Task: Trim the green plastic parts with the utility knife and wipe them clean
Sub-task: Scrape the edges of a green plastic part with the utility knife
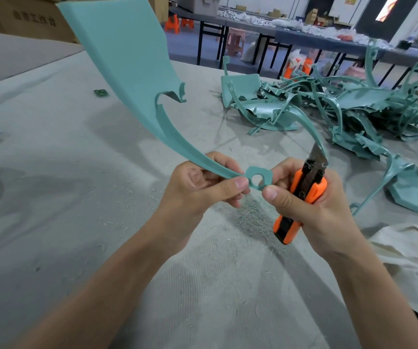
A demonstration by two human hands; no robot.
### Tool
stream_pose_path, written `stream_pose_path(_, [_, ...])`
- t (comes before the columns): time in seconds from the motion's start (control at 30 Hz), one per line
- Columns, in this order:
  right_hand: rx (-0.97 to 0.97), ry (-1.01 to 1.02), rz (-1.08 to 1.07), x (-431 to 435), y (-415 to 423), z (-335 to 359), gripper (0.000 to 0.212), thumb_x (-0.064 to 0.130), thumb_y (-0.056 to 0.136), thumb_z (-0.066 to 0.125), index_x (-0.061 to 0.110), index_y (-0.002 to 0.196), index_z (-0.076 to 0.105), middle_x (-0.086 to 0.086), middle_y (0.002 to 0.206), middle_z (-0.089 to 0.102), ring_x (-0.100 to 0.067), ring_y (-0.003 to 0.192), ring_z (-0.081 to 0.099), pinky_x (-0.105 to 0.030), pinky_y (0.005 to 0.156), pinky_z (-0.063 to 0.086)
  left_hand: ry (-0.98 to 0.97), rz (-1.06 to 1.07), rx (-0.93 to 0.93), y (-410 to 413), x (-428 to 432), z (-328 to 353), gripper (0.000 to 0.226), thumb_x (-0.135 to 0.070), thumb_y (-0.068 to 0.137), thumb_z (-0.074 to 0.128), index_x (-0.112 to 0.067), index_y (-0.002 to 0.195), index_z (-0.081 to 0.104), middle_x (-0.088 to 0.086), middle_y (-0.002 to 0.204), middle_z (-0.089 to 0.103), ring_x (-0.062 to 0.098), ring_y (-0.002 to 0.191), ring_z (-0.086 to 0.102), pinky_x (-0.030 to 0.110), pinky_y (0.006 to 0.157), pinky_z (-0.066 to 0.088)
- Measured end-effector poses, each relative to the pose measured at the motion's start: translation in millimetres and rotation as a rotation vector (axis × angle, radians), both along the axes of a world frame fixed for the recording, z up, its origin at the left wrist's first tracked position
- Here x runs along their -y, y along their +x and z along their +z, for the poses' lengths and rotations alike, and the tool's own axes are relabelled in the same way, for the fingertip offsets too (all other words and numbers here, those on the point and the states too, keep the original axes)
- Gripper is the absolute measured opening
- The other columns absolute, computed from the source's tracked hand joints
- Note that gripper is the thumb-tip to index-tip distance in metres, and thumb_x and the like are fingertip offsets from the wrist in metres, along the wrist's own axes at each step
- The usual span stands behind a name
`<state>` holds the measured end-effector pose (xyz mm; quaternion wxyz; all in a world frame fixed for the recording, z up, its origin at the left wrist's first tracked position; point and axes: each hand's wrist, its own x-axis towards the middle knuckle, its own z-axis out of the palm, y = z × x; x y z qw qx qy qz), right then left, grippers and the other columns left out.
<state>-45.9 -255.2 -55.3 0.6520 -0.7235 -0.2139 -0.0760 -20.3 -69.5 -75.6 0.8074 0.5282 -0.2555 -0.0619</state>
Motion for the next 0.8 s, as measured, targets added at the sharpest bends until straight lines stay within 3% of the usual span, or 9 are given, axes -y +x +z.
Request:
stream_pose_path(0.37, [0.009,0.009,0.016,-1.1,-0.5,1.1,0.006,0.026,0.072,0.076,0.024,0.072,0.070,0.008,0.054,0.043,-0.005,0.047,0.038,-0.013,0.050,0.036,-0.013,-0.008,-0.023,0.2,0.9,-2.3,0.013,-0.013,0.074,0.074,-0.023,0.082,0.070,0.002,0.073,0.067,0.012,0.066,0.061,0.024,0.064,0.051])
stream_pose_path(0.53, [0.093,0.008,-0.031,-6.7,-2.1,-1.0,0.021,0.009,0.077,0.073,0.025,0.071,0.061,0.013,0.053,0.045,-0.004,0.049,0.039,-0.013,0.051,0.036,-0.097,0.046,-0.181,-3.3,13.0,-6.6,0.024,-0.006,0.077,0.069,-0.006,0.100,0.062,0.006,0.074,0.069,0.016,0.065,0.063,0.024,0.062,0.052])
stream_pose_path(0.6, [0.117,-0.031,-0.053,-9.3,-2.0,-2.8,0.022,0.008,0.078,0.072,0.018,0.069,0.054,0.011,0.052,0.042,-0.007,0.048,0.036,-0.015,0.050,0.034,-0.107,0.037,-0.220,-4.6,13.7,-6.8,0.026,-0.012,0.081,0.069,-0.005,0.106,0.063,0.009,0.080,0.070,0.016,0.070,0.064,0.023,0.064,0.052])
stream_pose_path(0.7, [0.098,-0.067,-0.072,-8.7,-1.2,-3.3,0.025,0.013,0.077,0.077,0.023,0.067,0.056,-0.006,0.054,0.037,-0.022,0.050,0.033,-0.026,0.048,0.031,-0.075,0.063,-0.265,-2.1,10.1,-5.4,0.032,-0.033,0.087,0.062,-0.009,0.107,0.067,0.007,0.087,0.066,0.015,0.074,0.063,0.024,0.064,0.052])
stream_pose_path(0.8, [0.044,-0.009,0.003,-6.1,-1.8,-2.7,0.021,0.020,0.072,0.078,0.030,0.066,0.060,0.004,0.056,0.043,-0.011,0.051,0.039,-0.020,0.051,0.036,-0.135,0.148,-0.365,5.6,3.1,-3.9,0.037,-0.039,0.084,0.061,-0.007,0.102,0.065,0.001,0.078,0.061,0.012,0.065,0.058,0.023,0.057,0.050])
